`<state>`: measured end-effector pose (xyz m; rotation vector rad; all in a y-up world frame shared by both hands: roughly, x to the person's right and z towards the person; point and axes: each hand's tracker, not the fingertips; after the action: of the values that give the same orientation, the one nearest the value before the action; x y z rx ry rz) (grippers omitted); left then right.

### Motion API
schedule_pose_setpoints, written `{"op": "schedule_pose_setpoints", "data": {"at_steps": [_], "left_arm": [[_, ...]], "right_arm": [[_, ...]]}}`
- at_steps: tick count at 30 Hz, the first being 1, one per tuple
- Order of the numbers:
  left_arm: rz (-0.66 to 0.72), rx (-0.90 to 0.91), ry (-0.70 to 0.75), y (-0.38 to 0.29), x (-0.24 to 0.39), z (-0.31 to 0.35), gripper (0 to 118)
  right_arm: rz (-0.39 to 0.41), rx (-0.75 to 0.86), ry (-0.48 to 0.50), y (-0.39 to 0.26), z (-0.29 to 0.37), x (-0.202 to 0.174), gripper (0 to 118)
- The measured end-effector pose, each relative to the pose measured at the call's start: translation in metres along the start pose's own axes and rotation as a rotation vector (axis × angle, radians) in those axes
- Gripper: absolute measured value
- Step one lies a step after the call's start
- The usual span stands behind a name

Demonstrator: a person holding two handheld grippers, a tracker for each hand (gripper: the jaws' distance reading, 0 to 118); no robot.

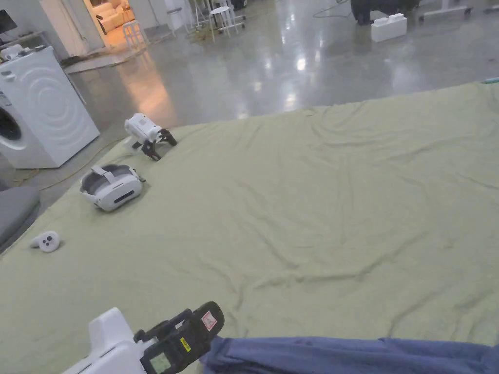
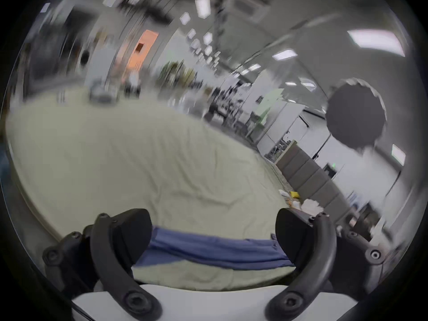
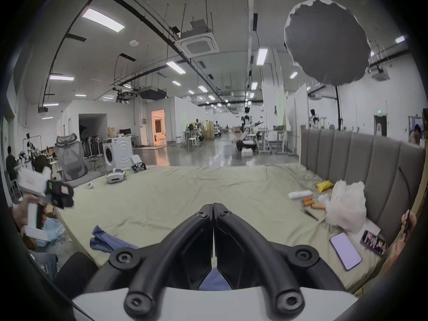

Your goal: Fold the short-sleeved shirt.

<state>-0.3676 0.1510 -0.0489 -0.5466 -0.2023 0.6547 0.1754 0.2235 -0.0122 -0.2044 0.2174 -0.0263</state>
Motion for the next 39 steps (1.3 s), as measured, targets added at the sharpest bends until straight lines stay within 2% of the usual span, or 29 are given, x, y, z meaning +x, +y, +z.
{"op": "schedule_pose_setpoints", "data": {"at_steps": [2, 6, 9, 11, 12, 14, 15, 17, 18, 20, 25, 28, 31, 35, 39], "left_arm": [[0.168, -0.035, -0.017, -0.009, -0.05, -0.023, 108], [0.349, -0.11, 0.022, -0.027, -0.124, -0.058, 108], [0.502, -0.124, 0.011, -0.041, -0.153, -0.077, 106], [0.553, -0.031, -0.092, -0.047, -0.156, -0.08, 104], [0.589, 0.002, -0.121, -0.048, -0.148, -0.081, 94], [0.646, -0.004, -0.142, -0.058, -0.145, -0.093, 62], [0.647, -0.062, -0.089, -0.064, -0.141, -0.103, 47], [0.626, -0.057, -0.097, -0.073, -0.136, -0.11, 34], [0.636, -0.031, -0.116, -0.075, -0.135, -0.108, 23], [0.659, 0.021, -0.102, -0.071, -0.14, -0.101, 16], [0.45, 0.122, -0.062, -0.021, -0.128, -0.056, 16], [0.242, 0.167, 0.046, 0.025, -0.117, -0.021, 16], [0.018, 0.125, 0.198, 0.047, -0.077, -0.01, 16], [-0.257, 0.027, 0.196, 0.02, 0.015, -0.044, 16], [-0.457, -0.165, 0.152, -0.053, 0.099, -0.114, 16]], "right_arm": [[-0.021, -0.031, 0.006, -0.008, -0.002, 0.002, 0], [-0.048, -0.078, 0.011, -0.018, -0.003, 0.006, 0], [-0.067, -0.106, -0.001, -0.022, -0.004, 0.01, 0], [-0.09, -0.113, -0.005, -0.024, -0.004, 0.012, 0], [-0.104, -0.115, -0.005, -0.024, -0.004, 0.014, 0], [-0.134, -0.116, -0.004, -0.025, -0.003, 0.016, 0], [-0.148, -0.118, -0.002, -0.025, -0.004, 0.017, 0], [-0.154, -0.12, -0.005, -0.025, -0.004, 0.018, 0], [-0.15, -0.121, -0.009, -0.028, -0.002, 0.019, 0], [-0.138, -0.126, -0.014, -0.03, 0.0, 0.021, 0], [-0.128, -0.131, -0.011, -0.032, 0.002, 0.025, 0], [-0.142, -0.131, -0.011, -0.034, 0.0, 0.025, 0], [-0.158, -0.134, -0.017, -0.038, -0.001, 0.025, 0], [-0.2, -0.14, -0.023, -0.042, -0.001, 0.026, 0], [-0.206, -0.142, -0.025, -0.044, 0.006, 0.025, 0]]}}
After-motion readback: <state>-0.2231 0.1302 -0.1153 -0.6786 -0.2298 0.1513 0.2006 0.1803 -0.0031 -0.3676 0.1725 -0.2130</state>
